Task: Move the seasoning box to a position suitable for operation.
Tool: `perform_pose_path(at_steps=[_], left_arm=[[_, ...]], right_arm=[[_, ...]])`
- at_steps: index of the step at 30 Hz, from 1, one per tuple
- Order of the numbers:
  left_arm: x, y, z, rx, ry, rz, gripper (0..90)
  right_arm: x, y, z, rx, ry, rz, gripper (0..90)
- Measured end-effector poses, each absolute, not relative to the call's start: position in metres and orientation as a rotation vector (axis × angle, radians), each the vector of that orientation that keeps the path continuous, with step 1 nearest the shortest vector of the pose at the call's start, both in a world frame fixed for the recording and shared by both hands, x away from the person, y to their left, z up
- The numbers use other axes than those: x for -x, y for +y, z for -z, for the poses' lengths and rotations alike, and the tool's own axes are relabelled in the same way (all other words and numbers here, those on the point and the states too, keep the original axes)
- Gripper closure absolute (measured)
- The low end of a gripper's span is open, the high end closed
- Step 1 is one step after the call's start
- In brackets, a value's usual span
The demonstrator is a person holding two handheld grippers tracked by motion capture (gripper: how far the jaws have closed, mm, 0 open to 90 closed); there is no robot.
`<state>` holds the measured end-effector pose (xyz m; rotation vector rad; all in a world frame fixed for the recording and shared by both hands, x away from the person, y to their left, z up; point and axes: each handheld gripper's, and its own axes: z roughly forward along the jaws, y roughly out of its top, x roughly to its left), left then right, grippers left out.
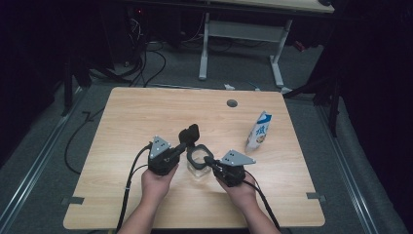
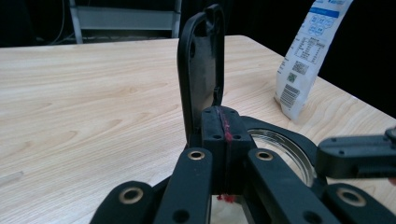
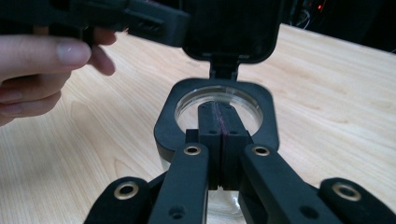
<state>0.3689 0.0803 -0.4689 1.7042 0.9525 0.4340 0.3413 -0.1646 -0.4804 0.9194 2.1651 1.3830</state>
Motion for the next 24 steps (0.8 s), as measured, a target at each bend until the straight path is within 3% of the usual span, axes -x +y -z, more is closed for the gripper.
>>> perform_pose_path(at_steps=[12,20,24], left_arm=[[-0.356,0.108,0.487,-1.811,0.967,-0.473,89.9],[-0.357,0.126,0.499,-1.867,0.959,-0.464,89.5],[-0.357,0.135,0.499,-1.892,0.947,-0.48,84.9]], right_arm=[[-0.34,-0.191,0.479,-0.992,2.097,-1.337,86.7],[-0.342,-0.212,0.485,-1.078,2.044,-1.29,77.7],[-0.34,-0.221,0.488,-1.13,2.002,-1.262,71.5]])
